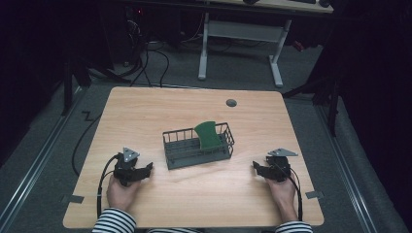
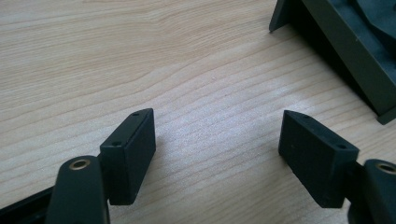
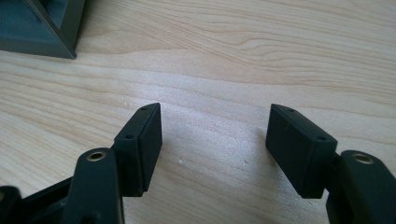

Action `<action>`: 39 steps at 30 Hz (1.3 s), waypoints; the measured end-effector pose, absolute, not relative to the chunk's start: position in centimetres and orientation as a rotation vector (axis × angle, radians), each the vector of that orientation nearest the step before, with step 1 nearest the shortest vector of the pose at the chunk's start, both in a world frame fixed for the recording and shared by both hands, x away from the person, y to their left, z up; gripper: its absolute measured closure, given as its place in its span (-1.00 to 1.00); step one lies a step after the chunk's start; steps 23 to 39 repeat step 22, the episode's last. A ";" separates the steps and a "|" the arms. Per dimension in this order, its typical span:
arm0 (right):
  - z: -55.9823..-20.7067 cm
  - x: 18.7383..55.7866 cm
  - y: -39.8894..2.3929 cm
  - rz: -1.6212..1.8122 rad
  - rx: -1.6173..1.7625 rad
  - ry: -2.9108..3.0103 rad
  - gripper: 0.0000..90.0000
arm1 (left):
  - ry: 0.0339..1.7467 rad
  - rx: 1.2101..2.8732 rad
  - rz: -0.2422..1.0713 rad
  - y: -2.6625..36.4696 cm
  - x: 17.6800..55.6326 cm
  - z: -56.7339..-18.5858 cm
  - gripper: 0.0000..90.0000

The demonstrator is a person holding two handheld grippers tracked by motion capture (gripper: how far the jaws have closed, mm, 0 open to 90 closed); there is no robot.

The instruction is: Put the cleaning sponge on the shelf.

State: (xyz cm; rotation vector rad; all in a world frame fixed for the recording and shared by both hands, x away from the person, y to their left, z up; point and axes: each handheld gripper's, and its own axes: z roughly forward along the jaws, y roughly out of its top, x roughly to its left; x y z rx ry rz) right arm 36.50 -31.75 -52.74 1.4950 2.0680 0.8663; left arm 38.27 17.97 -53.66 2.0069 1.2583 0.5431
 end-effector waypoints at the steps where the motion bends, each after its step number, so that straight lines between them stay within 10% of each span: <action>1: -52.8 36.5 -31.7 0.864 1.488 2.066 -0.20 | 1.258 2.007 0.543 18.0 38.3 -53.7 -0.38; 39: -53.1 35.9 -31.6 0.854 1.481 2.034 -0.30 | 1.259 2.007 0.544 18.0 38.2 -53.7 -0.38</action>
